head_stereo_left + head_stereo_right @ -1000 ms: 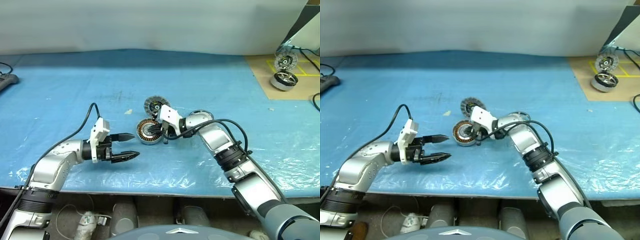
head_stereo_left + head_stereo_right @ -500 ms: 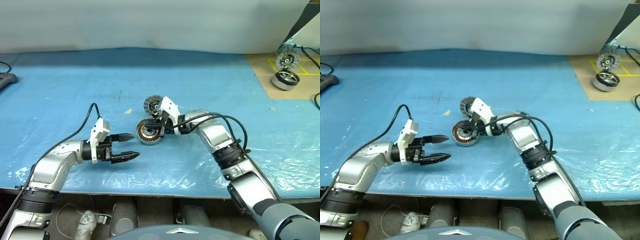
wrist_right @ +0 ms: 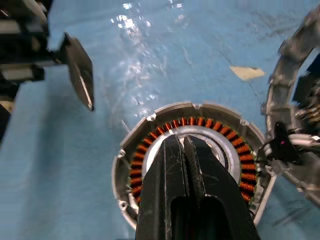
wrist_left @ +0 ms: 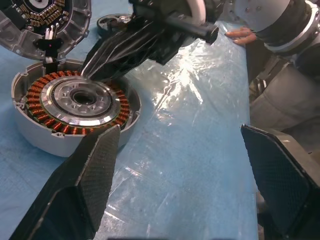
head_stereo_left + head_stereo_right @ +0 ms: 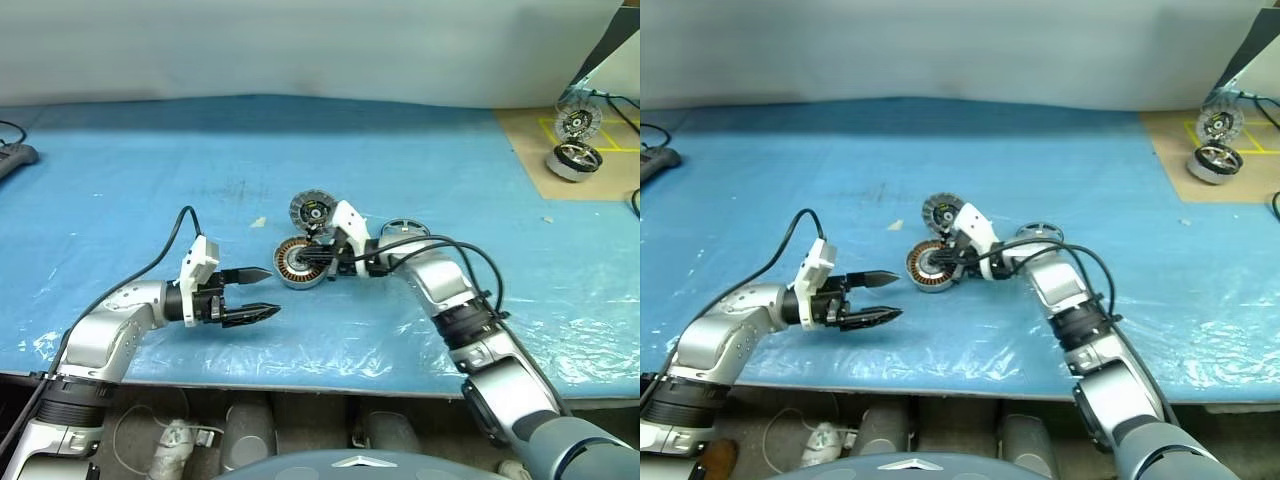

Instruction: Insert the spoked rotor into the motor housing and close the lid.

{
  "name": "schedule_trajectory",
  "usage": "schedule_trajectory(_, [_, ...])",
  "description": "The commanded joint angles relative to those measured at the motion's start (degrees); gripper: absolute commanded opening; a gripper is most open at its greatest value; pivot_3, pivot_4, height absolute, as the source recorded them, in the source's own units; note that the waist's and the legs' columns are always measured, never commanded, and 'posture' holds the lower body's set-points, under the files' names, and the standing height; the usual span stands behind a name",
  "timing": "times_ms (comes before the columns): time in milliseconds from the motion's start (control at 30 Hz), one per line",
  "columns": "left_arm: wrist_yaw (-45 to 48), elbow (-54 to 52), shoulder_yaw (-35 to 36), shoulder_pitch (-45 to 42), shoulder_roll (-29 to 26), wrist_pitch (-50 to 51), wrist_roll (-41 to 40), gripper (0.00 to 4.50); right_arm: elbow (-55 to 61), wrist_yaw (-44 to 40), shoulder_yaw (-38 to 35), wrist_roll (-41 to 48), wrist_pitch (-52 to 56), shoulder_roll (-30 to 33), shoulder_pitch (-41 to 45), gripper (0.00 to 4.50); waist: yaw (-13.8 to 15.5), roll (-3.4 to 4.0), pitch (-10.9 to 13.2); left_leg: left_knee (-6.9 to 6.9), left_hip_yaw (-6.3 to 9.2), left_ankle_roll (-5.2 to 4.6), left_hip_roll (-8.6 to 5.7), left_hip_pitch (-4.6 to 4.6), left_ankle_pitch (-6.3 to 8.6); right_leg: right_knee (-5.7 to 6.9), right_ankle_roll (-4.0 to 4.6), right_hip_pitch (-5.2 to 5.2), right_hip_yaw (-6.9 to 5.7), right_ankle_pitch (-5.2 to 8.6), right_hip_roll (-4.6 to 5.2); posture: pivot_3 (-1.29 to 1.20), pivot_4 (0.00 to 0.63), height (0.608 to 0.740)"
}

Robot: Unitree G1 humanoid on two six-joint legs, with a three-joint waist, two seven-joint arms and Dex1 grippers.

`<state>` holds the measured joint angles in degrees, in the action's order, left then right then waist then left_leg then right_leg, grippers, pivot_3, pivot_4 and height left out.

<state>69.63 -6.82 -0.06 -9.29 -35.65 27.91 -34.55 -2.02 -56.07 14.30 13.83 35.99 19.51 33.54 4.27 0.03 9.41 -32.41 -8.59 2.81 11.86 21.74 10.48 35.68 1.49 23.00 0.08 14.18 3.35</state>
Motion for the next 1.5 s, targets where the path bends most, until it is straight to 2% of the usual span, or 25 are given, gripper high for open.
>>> schedule_trajectory(33, [-0.3,-4.4,1.3,0.4,-0.8,0.2,-1.6,4.14,11.6,-1.7,-6.3,4.7,4.7,7.4,-3.0,0.11,0.2,0.00,0.0,0.01,0.00,0.00,0.00,-0.01,0.00,-0.01,-0.01,-0.01,0.00,0.00,0.00,0.00,0.150,0.740])
schedule_trajectory(167, [-1.1,-4.5,1.1,0.8,0.0,-0.1,-1.5,4.14,13.7,-1.5,-10.7,4.4,4.6,16.1,-4.8,0.11,0.1,0.01,0.0,0.09,-0.01,0.01,0.01,-0.08,0.01,-0.02,0.01,-0.02,0.02,0.01,-0.02,0.00,0.150,0.740])
schedule_trajectory(267, [-1.3,-3.4,0.5,0.2,0.5,-0.5,-1.1,4.14,8.4,-1.3,-11.5,1.4,0.6,21.5,-3.6,0.70,-0.3,0.05,0.0,0.06,-0.04,0.01,-0.02,-0.13,0.00,-0.03,0.19,-0.01,0.15,0.12,-0.02,0.00,0.150,0.740])
schedule_trajectory(400, [-1.0,-1.6,-0.6,-0.7,1.7,-1.4,-0.1,4.14,-0.6,-3.9,-8.9,-2.3,-4.9,26.0,0.6,2.09,-0.4,0.05,0.0,-0.04,-0.08,-0.01,-0.02,-0.19,0.00,0.00,0.20,-0.04,0.22,0.12,-0.03,0.00,0.150,0.740])
schedule_trajectory(533, [-0.8,-0.8,-1.0,-1.3,2.4,-1.9,0.3,4.14,-8.0,-6.2,-6.0,-5.4,-7.8,26.6,4.6,3.48,-0.4,0.05,0.0,-0.07,-0.10,-0.02,-0.01,-0.17,0.00,0.03,0.22,-0.03,0.22,0.13,-0.04,0.00,0.150,0.740])
schedule_trajectory(700, [-1.1,-0.4,-1.5,-1.3,2.9,-2.4,0.8,4.14,-13.6,-7.8,-5.3,-4.4,-6.3,23.6,7.2,3.48,-0.3,0.05,0.0,-0.10,-0.10,-0.21,0.01,-0.06,-0.11,0.05,0.22,0.01,0.14,0.13,-0.04,0.00,0.150,0.740])
schedule_trajectory(1000, [-1.2,-0.8,-1.6,-0.1,2.6,-3.4,2.1,4.14,-24.5,-5.2,-1.2,-11.8,-12.2,21.0,7.7,3.48,-0.3,0.05,0.0,-0.25,-0.07,-0.22,0.03,0.06,-0.10,0.08,0.23,0.05,0.06,0.13,-0.01,0.00,0.150,0.740])
schedule_trajectory(1233, [-1.2,-1.0,-1.6,0.9,2.6,-4.4,2.6,4.14,-23.1,-7.4,-0.6,-12.9,-12.8,21.3,5.4,3.48,-0.2,0.05,0.0,-0.34,-0.07,-0.19,0.06,0.03,-0.07,0.11,0.23,0.01,0.07,0.13,-0.02,0.00,0.150,0.740])
schedule_trajectory(1333, [-0.9,-0.6,-1.6,0.7,2.5,-4.6,2.8,4.14,-22.6,-7.6,-1.1,-12.8,-13.1,21.2,4.6,2.87,-0.2,0.04,0.0,-0.34,-0.07,-0.19,0.06,0.02,-0.07,0.11,0.23,-0.02,0.07,0.13,-0.01,0.00,0.150,0.740])
schedule_trajectory(1500, [-0.4,-0.1,-1.4,0.1,2.4,-4.7,2.7,4.14,-18.1,-8.2,-3.0,-11.1,-11.1,20.9,3.0,1.30,-0.4,-0.03,0.0,-0.35,-0.07,-0.15,0.08,-0.06,-0.04,0.11,0.25,-0.07,0.10,0.12,-0.03,0.00,0.150,0.740])
